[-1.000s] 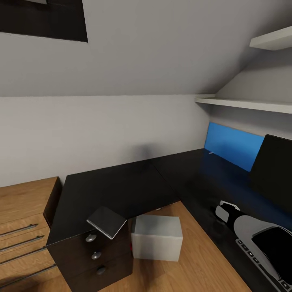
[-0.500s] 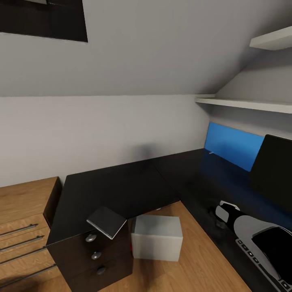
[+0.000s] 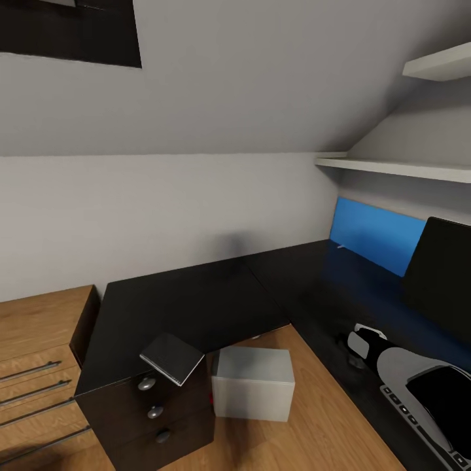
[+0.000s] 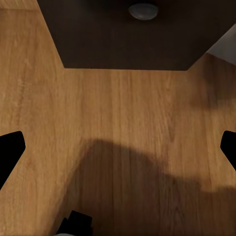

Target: In the bedroom, organize the workspace by keeping the computer under the desk, ensuring the monitor is on the desk, placing the keyboard on the desk next to the monitor, placing the mouse on the desk next to the keyboard, moving the folder from the swivel chair onto the desk next to the mouse, stacking the notebook on top of the folder with the pen on top of the notebook, and positioning the swivel chair next to the desk.

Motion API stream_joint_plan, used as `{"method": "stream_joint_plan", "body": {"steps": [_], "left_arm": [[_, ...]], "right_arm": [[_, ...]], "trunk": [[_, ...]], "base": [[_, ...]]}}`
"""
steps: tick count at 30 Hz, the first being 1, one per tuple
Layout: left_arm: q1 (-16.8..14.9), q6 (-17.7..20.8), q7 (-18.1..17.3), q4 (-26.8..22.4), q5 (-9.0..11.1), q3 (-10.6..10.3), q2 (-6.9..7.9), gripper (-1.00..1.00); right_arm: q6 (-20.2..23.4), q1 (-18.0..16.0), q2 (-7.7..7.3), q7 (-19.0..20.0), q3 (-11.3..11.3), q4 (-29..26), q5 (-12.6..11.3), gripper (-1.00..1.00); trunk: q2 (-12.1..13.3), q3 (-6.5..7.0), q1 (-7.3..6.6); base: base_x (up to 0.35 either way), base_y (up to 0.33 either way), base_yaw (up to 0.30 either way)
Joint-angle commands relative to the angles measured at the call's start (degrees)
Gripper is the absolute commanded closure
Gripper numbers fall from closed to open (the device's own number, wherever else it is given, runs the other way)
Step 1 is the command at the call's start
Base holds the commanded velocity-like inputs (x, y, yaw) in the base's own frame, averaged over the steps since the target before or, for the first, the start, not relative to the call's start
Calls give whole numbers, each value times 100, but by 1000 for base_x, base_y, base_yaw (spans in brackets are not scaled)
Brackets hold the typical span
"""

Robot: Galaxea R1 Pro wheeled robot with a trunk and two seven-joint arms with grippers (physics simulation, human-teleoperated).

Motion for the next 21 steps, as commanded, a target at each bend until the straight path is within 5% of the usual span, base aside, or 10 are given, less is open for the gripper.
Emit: {"method": "stream_joint_plan", "body": {"steps": [1,21], "left_arm": [[-4,-16,-12,3,15,20,-2,-100],[-4,-16,-20,3,15,17,2,-100]], "right_arm": [[25,-5,0,-11,48,0,-37,-100],[-20,-5,85,-53,85,-28,-14,-100]], "trunk": [[36,12,-22],[839,371,-461]], "base": [[0,0,0],[0,0,0]]}}
